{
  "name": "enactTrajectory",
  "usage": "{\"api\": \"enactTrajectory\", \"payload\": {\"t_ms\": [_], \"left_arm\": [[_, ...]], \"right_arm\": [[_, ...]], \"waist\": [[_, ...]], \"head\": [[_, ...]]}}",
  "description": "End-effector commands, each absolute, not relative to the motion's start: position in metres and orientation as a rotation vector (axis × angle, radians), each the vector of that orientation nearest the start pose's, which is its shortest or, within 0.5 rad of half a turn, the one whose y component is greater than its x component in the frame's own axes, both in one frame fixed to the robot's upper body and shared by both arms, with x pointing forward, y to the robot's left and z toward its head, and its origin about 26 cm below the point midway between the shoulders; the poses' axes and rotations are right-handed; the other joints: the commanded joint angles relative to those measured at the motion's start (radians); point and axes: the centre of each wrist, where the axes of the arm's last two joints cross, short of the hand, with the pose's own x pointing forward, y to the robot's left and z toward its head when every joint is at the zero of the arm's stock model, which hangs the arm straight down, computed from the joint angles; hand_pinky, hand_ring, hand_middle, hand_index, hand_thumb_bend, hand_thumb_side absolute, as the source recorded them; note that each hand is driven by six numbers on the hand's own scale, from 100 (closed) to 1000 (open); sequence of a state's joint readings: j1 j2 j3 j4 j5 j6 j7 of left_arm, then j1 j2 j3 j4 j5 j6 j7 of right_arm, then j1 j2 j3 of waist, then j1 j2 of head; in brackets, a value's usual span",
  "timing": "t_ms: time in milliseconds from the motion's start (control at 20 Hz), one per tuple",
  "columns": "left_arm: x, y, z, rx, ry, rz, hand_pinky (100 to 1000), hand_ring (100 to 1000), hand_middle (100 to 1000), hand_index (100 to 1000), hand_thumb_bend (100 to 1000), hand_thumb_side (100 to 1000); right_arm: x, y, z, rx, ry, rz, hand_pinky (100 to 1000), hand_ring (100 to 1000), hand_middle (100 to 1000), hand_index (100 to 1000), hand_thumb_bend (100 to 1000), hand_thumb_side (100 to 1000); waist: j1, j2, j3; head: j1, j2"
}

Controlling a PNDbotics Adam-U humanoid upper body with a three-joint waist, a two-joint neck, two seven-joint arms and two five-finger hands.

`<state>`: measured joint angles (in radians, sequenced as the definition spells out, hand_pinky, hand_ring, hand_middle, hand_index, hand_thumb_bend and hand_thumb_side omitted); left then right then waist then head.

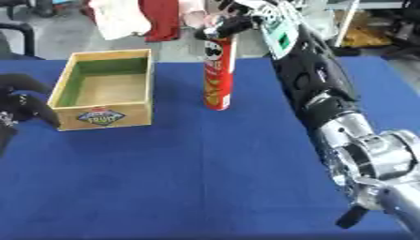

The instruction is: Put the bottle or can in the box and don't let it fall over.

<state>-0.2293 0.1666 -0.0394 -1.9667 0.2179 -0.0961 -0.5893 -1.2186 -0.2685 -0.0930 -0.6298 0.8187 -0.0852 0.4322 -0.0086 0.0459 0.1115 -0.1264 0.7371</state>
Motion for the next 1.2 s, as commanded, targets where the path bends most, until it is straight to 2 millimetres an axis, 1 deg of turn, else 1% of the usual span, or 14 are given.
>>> {"api": "enactTrajectory", "payload": {"t_ms": [50,200,400,600,650,700,750,800,850,900,950,1050,1200], "left_arm": [[0.296,0.231,0.169,-0.544,-2.203,-0.79,577,593,720,858,100,656],[0.296,0.231,0.169,-0.544,-2.203,-0.79,577,593,720,858,100,657],[0.296,0.231,0.169,-0.543,-2.204,-0.789,577,593,720,858,100,657],[0.296,0.231,0.17,-0.543,-2.205,-0.789,577,593,720,858,100,657],[0.296,0.231,0.17,-0.543,-2.206,-0.788,577,593,720,858,100,657],[0.296,0.231,0.17,-0.543,-2.206,-0.788,578,593,720,858,100,657],[0.296,0.231,0.17,-0.544,-2.206,-0.787,578,593,720,858,100,657],[0.296,0.231,0.17,-0.544,-2.206,-0.787,578,593,720,858,100,657],[0.296,0.231,0.17,-0.544,-2.206,-0.787,578,593,720,858,100,657],[0.296,0.231,0.17,-0.544,-2.206,-0.787,578,594,720,858,100,657],[0.296,0.231,0.17,-0.544,-2.206,-0.786,578,594,720,858,100,657],[0.296,0.232,0.17,-0.543,-2.207,-0.785,578,594,720,858,100,657],[0.296,0.232,0.17,-0.542,-2.206,-0.783,578,594,720,858,100,658]], "right_arm": [[0.52,-0.23,0.252,-0.596,-1.498,1.175,871,899,855,998,607,490],[0.52,-0.23,0.249,-0.579,-1.482,1.179,820,854,833,993,589,477],[0.52,-0.231,0.247,-0.562,-1.483,1.168,720,761,786,980,546,456],[0.52,-0.231,0.246,-0.555,-1.497,1.162,590,676,747,965,476,419],[0.52,-0.231,0.246,-0.554,-1.502,1.159,546,642,727,951,444,406],[0.52,-0.231,0.246,-0.553,-1.51,1.156,507,611,709,939,387,378],[0.52,-0.231,0.246,-0.553,-1.516,1.153,507,611,709,939,387,378],[0.52,-0.231,0.246,-0.555,-1.524,1.151,437,560,661,906,251,299],[0.519,-0.23,0.246,-0.556,-1.531,1.149,410,541,646,892,194,261],[0.519,-0.23,0.247,-0.557,-1.54,1.148,378,520,619,855,128,210],[0.519,-0.23,0.248,-0.558,-1.549,1.147,348,501,596,831,100,173],[0.519,-0.229,0.249,-0.556,-1.573,1.147,312,478,567,792,100,137],[0.517,-0.225,0.257,-0.557,-1.626,1.158,271,452,546,778,100,129]], "waist": [[0.002,-0.009,0.001],[0.002,-0.008,0.001],[0.002,-0.007,0.001],[0.001,-0.007,0.002],[0.001,-0.007,0.002],[0.001,-0.007,0.002],[0.001,-0.007,0.002],[0.001,-0.007,0.002],[0.001,-0.007,0.002],[0.001,-0.007,0.002],[0.0,-0.007,0.002],[0.0,-0.008,0.002],[0.0,-0.008,0.002]], "head": [[-0.006,-0.007],[-0.007,-0.005],[-0.008,-0.004],[-0.008,-0.005],[-0.009,-0.006],[-0.009,-0.006],[-0.009,-0.006],[-0.008,-0.007],[-0.008,-0.007],[-0.008,-0.007],[-0.008,-0.007],[-0.006,-0.007],[-0.004,-0.007]]}}
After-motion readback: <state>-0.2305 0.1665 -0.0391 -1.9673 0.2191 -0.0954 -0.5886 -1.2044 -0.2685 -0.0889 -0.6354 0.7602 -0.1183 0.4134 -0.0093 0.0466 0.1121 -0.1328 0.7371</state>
